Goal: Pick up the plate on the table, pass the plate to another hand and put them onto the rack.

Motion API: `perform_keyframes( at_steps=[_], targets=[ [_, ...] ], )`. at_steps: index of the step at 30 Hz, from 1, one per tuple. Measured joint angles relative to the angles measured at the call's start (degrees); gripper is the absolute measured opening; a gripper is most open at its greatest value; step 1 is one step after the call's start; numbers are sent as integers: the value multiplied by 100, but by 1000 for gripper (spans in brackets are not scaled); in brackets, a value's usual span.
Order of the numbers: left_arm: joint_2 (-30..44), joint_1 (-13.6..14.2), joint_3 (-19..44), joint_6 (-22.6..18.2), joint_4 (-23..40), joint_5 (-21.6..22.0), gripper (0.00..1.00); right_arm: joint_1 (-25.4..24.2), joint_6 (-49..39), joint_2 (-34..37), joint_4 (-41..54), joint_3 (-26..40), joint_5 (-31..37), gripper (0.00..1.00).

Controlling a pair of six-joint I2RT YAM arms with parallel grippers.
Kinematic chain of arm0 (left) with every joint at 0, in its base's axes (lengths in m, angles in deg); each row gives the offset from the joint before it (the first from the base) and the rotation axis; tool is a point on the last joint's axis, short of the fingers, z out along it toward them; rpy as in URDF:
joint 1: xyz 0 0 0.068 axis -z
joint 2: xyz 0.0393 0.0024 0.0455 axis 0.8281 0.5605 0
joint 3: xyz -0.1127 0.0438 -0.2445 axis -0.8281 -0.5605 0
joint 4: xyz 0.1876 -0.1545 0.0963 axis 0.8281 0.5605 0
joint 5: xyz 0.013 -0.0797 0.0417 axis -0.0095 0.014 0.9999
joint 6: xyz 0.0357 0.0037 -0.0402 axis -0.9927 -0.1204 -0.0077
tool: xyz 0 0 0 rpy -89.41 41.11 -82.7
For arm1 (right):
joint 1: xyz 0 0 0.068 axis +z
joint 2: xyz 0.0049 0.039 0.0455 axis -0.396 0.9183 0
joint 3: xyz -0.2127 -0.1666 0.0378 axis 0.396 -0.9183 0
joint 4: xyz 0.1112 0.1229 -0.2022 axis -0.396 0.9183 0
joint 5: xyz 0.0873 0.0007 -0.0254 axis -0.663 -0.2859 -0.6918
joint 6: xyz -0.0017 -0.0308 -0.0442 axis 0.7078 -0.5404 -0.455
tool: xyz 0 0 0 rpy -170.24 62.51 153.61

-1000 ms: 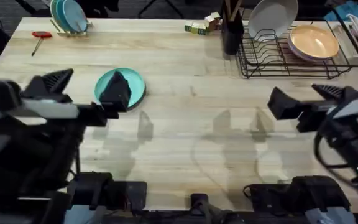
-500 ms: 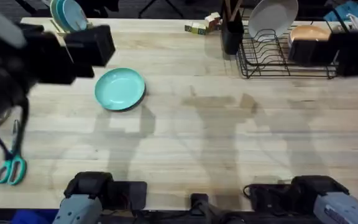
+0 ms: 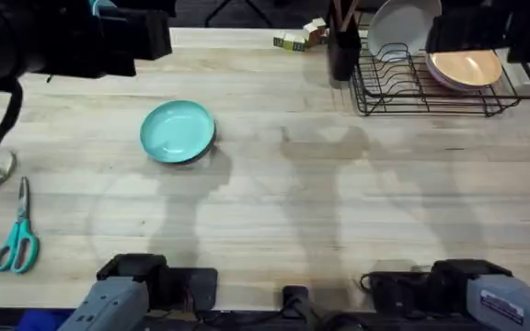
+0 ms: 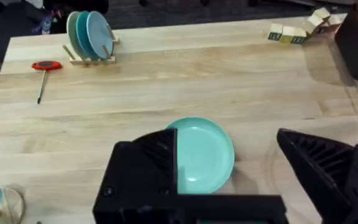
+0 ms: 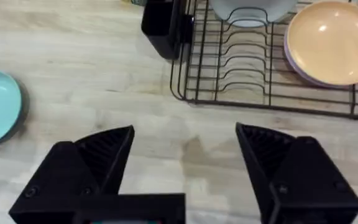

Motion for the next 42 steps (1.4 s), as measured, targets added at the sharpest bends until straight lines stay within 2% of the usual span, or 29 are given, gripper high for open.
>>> perform_keyframes(
  at_steps=[7, 10, 17, 22, 30, 42],
  targets=[
    [0, -55, 0, -20, 261, 93, 992, 0, 79, 0, 202, 0, -20, 992],
    [17, -303, 0, -17, 398, 150, 991, 0, 81, 0, 290, 0, -19, 992],
    [423, -1116, 2, 29, 502, 194, 992, 0, 83, 0, 328, 0, -20, 992],
    [969, -1443, 2, 133, 535, 212, 993, 0, 98, 0, 328, 0, -19, 992],
    [1525, -1471, 2, 318, 653, 212, 994, 0, 98, 0, 328, 0, -20, 992],
    [1882, -1471, 2, 560, 789, 211, 994, 0, 98, 0, 328, 0, -20, 992]
  ],
)
